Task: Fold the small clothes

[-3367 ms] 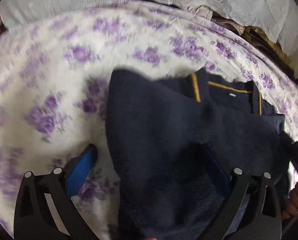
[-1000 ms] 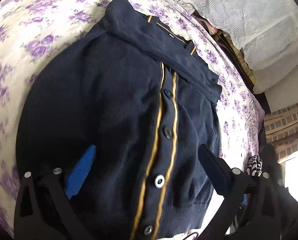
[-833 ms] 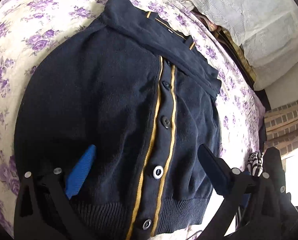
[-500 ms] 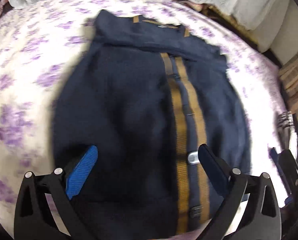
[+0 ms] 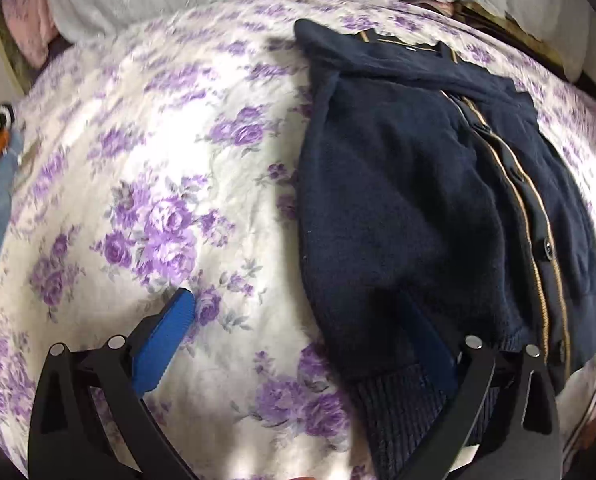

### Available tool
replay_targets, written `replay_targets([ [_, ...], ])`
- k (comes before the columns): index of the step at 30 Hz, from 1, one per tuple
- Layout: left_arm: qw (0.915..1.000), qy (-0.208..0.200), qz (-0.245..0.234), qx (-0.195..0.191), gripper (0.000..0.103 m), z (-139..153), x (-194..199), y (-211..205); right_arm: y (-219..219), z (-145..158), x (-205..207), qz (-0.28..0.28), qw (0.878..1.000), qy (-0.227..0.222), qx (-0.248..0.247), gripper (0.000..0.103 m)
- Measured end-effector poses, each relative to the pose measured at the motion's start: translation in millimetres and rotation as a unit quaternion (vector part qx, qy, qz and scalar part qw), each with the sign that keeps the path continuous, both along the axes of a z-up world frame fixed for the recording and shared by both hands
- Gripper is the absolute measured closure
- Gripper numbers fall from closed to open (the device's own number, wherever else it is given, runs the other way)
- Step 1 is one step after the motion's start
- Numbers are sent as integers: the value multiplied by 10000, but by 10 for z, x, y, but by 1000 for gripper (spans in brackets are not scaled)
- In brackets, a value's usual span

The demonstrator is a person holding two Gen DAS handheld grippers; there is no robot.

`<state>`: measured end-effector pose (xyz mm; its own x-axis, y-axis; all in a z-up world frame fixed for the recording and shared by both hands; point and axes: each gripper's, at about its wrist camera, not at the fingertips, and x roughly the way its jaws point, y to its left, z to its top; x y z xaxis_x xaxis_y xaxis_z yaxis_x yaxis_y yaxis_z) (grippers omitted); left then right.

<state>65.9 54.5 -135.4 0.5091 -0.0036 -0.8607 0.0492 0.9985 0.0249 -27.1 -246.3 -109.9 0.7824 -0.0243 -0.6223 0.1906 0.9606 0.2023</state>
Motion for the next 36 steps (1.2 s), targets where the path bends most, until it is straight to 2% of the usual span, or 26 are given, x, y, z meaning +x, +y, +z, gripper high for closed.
replay_targets([
  [2, 10000, -51, -22, 26, 5, 4, -3, -27, 20, -15, -15, -66, 9993, -202, 291, 4],
  [5, 9999, -52, 9, -143, 4, -19, 7, 12, 90, -62, 63, 77, 9974, 31, 710, 4],
  [7, 9998, -61, 23, -182, 4, -30, 20, 15, 154, -21, 111, 180, 9960, -44, 876, 4],
  [10, 9999, -101, 15, -110, 4, -33, -2, -5, 437, 26, 170, 411, 9979, -139, 487, 4],
  [13, 9998, -97, 17, -152, 4, -37, -33, 3, 655, -150, 376, 555, 9970, 519, -138, 4],
  [14, 9998, -101, 17, -148, 4, -37, -35, -7, 642, -177, 421, 683, 9954, 663, -71, 4],
  [18, 9998, -113, -10, -143, 4, -36, -43, -16, 524, -166, 257, 530, 9981, 251, 199, 4],
  [21, 9998, -110, -8, -149, 4, -31, -53, -19, 507, -188, 224, 642, 9972, 184, 350, 4],
  [24, 9997, -114, -82, -176, 5, -11, -77, -33, 546, -255, 298, 854, 9943, 554, 313, 4],
  [29, 9980, -103, -518, -355, 5, 38, -189, -148, 270, -147, 131, 985, 9899, 282, 984, 4],
  [32, 9968, -51, -671, -430, 5, 39, -186, -189, -18, -30, 39, 546, 9947, -57, 874, 4],
  [36, 9927, -8, -933, -763, 5, 81, -210, -221, -360, -119, 97, 791, 9875, 191, 1347, 4],
])
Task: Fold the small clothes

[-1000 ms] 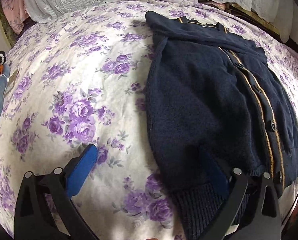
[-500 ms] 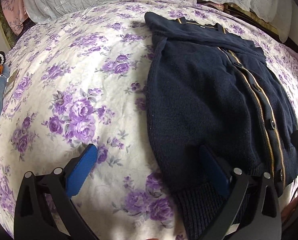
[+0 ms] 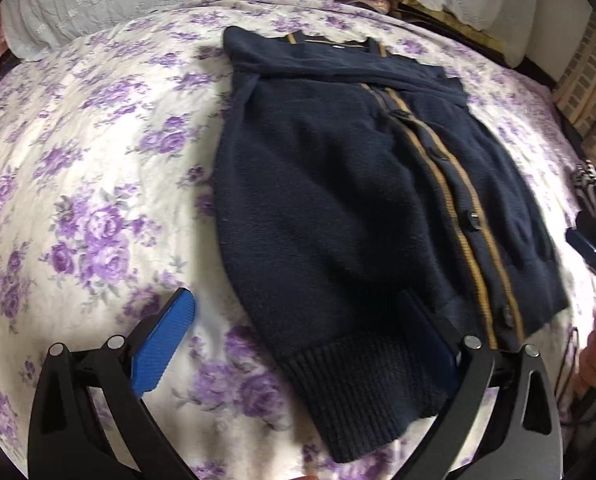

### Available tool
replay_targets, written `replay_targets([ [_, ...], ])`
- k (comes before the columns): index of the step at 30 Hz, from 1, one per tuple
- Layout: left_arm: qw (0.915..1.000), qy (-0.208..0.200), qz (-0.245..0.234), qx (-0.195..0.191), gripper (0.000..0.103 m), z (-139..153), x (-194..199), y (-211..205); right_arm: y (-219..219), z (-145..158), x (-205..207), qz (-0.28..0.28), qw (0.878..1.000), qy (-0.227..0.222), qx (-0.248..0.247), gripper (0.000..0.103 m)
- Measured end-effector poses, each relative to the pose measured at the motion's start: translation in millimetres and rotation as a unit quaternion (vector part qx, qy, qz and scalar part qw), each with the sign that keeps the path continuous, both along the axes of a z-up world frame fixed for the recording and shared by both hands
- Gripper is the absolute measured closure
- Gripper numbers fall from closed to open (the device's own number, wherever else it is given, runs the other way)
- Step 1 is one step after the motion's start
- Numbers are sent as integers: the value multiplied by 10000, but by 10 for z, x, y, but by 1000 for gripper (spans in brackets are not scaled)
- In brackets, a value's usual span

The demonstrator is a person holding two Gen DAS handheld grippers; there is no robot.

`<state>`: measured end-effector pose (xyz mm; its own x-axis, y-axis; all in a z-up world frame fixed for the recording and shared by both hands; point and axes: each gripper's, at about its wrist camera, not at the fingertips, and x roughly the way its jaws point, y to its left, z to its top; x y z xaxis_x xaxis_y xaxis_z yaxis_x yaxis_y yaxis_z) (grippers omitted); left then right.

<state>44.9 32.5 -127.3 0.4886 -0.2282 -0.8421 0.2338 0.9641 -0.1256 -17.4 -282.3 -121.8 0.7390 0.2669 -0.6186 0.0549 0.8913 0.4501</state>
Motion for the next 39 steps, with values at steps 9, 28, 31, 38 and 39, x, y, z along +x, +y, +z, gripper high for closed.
replay_targets([
  [9, 9993, 189, -145, -286, 8, -44, 101, -9, 93, -147, 79, 440, 9982, 386, -106, 33],
  [28, 9900, 201, -950, -1026, 48, -64, -73, 69, 177, -286, 69, 1276, 9893, 522, 475, 61],
  [31, 9883, 217, -922, -1192, 48, -81, -46, 111, 176, -306, 89, 1286, 9887, 547, 549, 61],
  [38, 9902, -83, -921, -1048, 87, -8, -57, 57, 113, -235, -18, 1020, 9931, 218, 545, 90],
  [39, 9907, -195, -891, -1014, 88, 30, -82, 68, 91, -216, -28, 991, 9933, 160, 568, 90],
])
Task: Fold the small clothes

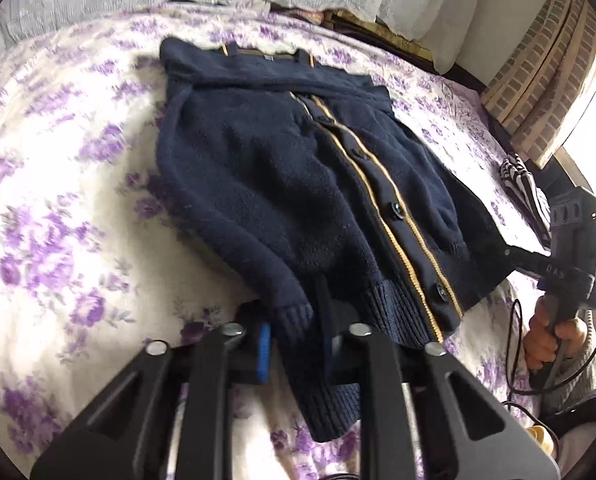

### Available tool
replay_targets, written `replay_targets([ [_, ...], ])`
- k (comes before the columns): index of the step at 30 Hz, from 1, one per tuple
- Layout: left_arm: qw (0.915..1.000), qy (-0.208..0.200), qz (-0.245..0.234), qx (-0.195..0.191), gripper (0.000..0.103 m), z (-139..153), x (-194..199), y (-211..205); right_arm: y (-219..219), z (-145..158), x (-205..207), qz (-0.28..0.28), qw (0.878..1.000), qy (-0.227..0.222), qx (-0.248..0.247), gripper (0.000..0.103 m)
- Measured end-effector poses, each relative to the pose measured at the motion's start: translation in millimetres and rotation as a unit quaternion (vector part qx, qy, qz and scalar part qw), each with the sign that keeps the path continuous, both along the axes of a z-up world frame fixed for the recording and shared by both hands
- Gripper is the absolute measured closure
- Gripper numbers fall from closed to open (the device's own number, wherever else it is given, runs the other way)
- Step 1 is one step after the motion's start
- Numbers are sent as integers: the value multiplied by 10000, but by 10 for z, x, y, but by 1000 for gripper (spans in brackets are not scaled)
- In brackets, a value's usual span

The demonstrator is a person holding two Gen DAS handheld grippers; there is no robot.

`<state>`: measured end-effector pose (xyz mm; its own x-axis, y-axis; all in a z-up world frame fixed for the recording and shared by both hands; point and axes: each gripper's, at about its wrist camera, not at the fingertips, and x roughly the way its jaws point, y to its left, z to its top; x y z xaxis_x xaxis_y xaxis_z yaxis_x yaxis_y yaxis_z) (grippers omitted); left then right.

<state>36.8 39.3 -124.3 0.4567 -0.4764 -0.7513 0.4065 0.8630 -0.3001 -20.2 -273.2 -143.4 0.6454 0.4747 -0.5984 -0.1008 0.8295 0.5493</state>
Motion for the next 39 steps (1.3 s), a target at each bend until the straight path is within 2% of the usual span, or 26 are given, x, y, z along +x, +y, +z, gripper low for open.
replay_targets([
  [11, 9980, -573, 133, 222, 89, 340, 214, -71, 0, 372, 155, -32, 9983, -558, -150, 91],
  [19, 9958, -853, 228, 239, 89, 547, 384, -71, -54, 525, 357, -223, 9974, -670, 137, 91],
  [27, 9931, -1072, 381, 280, 89, 738, 694, -97, -21, 745, 732, -321, 9956, -860, 181, 91],
  [39, 9906, -1169, 620, 332, 89, 804, 1376, -205, -24, 864, 1428, -529, 9935, -990, 165, 91],
])
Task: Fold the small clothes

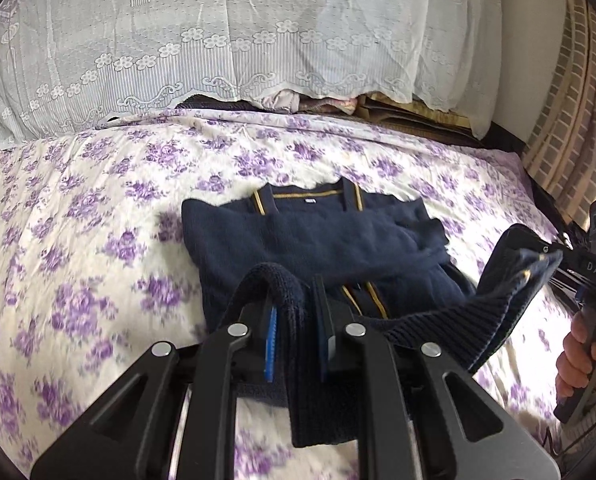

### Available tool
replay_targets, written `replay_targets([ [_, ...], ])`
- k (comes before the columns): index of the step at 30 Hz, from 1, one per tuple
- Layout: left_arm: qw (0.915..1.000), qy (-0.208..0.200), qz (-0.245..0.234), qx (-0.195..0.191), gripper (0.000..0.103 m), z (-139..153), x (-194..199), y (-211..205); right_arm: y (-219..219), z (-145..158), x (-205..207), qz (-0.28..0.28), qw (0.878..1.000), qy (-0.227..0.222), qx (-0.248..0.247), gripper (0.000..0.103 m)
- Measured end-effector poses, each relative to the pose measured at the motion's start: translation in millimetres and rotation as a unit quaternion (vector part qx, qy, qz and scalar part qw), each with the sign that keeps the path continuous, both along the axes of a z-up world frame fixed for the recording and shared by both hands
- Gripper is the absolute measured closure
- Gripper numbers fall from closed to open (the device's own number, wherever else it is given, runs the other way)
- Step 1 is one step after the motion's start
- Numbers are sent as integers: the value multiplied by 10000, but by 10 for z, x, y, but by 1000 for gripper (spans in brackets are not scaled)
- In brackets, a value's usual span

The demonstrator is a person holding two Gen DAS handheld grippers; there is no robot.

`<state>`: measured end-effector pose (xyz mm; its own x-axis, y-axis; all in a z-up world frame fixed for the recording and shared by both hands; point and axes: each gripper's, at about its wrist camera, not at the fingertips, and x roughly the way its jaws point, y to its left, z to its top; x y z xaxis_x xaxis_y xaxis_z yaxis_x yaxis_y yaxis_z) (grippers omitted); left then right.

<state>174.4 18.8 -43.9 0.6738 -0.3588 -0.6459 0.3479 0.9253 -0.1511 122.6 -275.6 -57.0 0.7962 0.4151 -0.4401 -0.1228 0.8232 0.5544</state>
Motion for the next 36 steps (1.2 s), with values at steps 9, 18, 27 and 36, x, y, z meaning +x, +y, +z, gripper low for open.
replay_targets([
  [9, 9995, 88, 268, -161, 89, -34, 527, -13, -21, -48, 588, -129, 9999, 15, 105, 91],
  [18, 9986, 220, 460, -150, 89, -124, 972, -52, -163, -154, 1063, -284, 9991, 127, 289, 91],
  [27, 9955, 466, 821, 62, 88, -379, 1316, -90, -224, -444, 1601, -458, 9964, 555, 442, 91],
  [36, 9897, 849, 1033, -510, 83, -708, 1523, 58, -235, -790, 1829, -483, 9940, 887, 423, 83],
])
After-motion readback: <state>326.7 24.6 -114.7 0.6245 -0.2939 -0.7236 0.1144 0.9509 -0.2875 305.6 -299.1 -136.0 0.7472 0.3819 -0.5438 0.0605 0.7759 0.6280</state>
